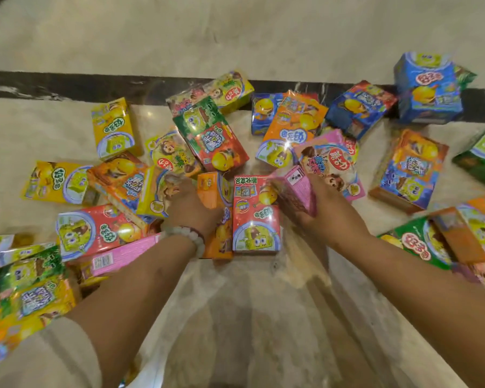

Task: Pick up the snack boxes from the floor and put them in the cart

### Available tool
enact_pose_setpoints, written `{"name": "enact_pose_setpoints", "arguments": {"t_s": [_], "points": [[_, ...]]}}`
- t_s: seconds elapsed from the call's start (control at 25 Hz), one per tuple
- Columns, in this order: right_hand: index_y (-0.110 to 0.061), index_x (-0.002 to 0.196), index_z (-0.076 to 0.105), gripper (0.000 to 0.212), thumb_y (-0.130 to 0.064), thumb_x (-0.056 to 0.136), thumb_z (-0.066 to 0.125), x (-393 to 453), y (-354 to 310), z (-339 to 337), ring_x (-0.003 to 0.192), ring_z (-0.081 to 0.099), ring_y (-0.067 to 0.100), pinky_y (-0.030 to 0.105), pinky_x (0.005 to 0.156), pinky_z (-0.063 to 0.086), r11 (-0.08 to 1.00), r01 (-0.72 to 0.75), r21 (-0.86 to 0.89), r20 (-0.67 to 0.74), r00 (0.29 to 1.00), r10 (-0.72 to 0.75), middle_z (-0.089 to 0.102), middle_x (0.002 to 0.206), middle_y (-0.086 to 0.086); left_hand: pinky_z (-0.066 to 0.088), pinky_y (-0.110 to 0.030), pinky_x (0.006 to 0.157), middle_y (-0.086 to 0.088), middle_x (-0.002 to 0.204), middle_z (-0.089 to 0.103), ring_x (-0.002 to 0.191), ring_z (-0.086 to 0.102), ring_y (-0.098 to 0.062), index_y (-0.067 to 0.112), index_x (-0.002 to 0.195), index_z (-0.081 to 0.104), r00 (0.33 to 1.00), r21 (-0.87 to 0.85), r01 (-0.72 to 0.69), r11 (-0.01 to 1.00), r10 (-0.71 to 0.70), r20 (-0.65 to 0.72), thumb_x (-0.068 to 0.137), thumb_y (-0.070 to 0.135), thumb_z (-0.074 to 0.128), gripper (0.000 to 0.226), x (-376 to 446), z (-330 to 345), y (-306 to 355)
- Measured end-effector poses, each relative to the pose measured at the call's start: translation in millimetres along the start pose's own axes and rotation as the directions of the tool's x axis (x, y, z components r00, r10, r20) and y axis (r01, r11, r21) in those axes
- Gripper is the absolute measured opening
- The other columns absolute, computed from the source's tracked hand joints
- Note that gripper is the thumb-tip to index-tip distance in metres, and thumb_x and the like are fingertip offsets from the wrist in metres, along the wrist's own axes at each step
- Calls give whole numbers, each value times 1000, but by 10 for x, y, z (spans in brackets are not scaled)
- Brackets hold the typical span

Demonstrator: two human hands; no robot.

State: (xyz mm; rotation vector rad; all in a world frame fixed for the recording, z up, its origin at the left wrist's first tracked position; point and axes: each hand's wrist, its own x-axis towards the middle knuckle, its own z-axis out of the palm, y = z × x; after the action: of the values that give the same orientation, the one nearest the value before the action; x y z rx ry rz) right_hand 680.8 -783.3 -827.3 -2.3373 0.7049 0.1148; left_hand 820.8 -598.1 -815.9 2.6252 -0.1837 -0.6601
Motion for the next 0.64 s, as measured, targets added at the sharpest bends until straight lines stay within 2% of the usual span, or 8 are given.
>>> {"name": "enact_pose_setpoints", "arguments": {"t_s": [0.08, 0.16, 0.24, 0.32, 0.44, 0.52, 0.56, 0.64], "points": [[-22, 143, 33, 67, -28, 86, 66, 27, 31, 59, 121, 48, 25, 25, 78, 33, 1000, 1, 29, -47, 999, 1, 52, 135, 4, 46, -43, 90, -17, 120, 58, 110, 54, -35, 6, 123, 46, 1000, -68, -4, 998, 6, 16, 65, 37, 75, 72, 5, 112, 37], [-23, 142, 33, 64, -31, 87, 65, 55, 67, 94, 121, 49, 24, 24, 75, 32, 999, -11, 45, -78, 997, 14, 52, 135, 2, 43, -33, 81, -12, 113, 59, 104, 56, -31, 5, 116, 50, 1000, -115, -1, 993, 3, 20, 73, 31, 72, 55, 16, 157, 72], [-24, 143, 31, 65, -33, 87, 64, 46, 37, 71, 119, 51, 25, 29, 78, 40, 999, -11, 39, -68, 998, 14, 52, 135, 2, 34, -28, 73, -8, 101, 58, 93, 55, -26, 6, 113, 53, 1000, -159, -13, 987, 12, -6, 79, 20, 69, 40, -30, 38, 133], [-23, 142, 31, 65, -32, 87, 64, 2, -116, -107, 114, 53, 28, 36, 80, 47, 998, -1, 56, -69, 998, 5, 54, 131, 4, 33, -27, 72, -5, 93, 54, 87, 53, -23, 7, 111, 55, 998, -196, -48, 979, 41, -38, 79, 17, 67, 35, -101, -225, 240], [-17, 140, 33, 61, -22, 87, 61, -88, -657, -686, 106, 54, 30, 36, 76, 46, 988, -15, 153, -70, 997, 25, 55, 124, 10, 36, -27, 74, -1, 96, 54, 86, 51, -20, 12, 116, 54, 996, -293, -55, 955, 33, -79, 78, 17, 68, 40, -316, -978, 587], [-16, 139, 35, 60, -15, 85, 60, -194, -1167, -1274, 103, 54, 30, 37, 78, 47, 971, -24, 236, -81, 996, 44, 56, 120, 9, 44, -29, 74, -2, 100, 62, 85, 58, -22, 14, 119, 54, 999, -419, -50, 907, 41, -32, 69, 22, 71, 53, -514, -1663, 908], [-17, 138, 36, 59, -14, 84, 59, -266, -1440, -1608, 100, 54, 27, 35, 79, 46, 962, -28, 273, -93, 994, 55, 56, 115, 6, 49, -30, 69, -5, 99, 65, 81, 62, -23, 13, 118, 55, 998, -488, -56, 871, 65, 2, 63, 25, 70, 58, -627, -2021, 1092], [-18, 136, 38, 56, -13, 84, 59, -435, -1991, -2350, 93, 51, 20, 28, 75, 41, 945, -35, 327, -128, 988, 81, 53, 106, -1, 49, -23, 53, -5, 90, 67, 67, 64, -16, 12, 111, 57, 989, -592, -112, 798, 146, 10, 66, 18, 66, 46, -883, -2746, 1499]]}}
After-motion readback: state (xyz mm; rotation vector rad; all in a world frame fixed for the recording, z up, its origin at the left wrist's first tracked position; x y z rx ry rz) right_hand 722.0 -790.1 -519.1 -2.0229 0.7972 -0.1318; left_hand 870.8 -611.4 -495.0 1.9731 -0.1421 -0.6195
